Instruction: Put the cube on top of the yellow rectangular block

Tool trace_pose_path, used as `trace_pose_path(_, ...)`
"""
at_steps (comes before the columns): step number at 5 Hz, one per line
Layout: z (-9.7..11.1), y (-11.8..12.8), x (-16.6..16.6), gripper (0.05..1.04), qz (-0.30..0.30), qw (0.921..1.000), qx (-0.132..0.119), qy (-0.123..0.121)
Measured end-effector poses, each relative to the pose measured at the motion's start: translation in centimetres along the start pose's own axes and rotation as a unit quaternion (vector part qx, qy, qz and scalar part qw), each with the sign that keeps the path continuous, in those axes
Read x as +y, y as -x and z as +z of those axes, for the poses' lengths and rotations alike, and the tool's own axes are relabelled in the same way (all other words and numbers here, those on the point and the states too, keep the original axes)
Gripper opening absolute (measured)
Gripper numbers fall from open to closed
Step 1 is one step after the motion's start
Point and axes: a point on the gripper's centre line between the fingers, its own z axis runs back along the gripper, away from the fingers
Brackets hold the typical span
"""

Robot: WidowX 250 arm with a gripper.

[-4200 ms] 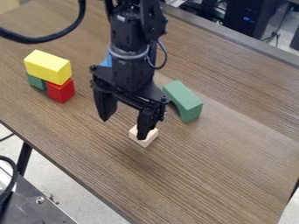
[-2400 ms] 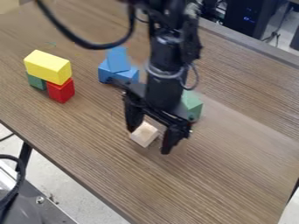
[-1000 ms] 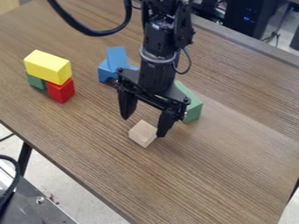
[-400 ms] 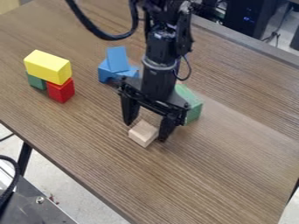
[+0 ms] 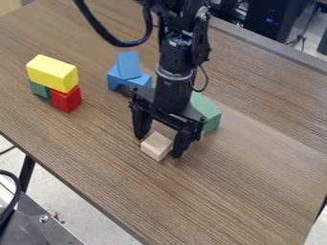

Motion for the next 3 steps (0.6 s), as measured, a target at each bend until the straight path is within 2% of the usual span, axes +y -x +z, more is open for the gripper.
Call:
trace_pose_path(1,0.00,-0.08,0.08,0.649,0.003,1.0000,-0.002,0.005)
trace_pose_path(2,0.00,-0.10,0.19,0.552,0.004,1.0000,-0.002,0.007)
trace_pose_path(3,-0.03,0.17,0.22,0.552,0.004,1.0000,0.006,0.006)
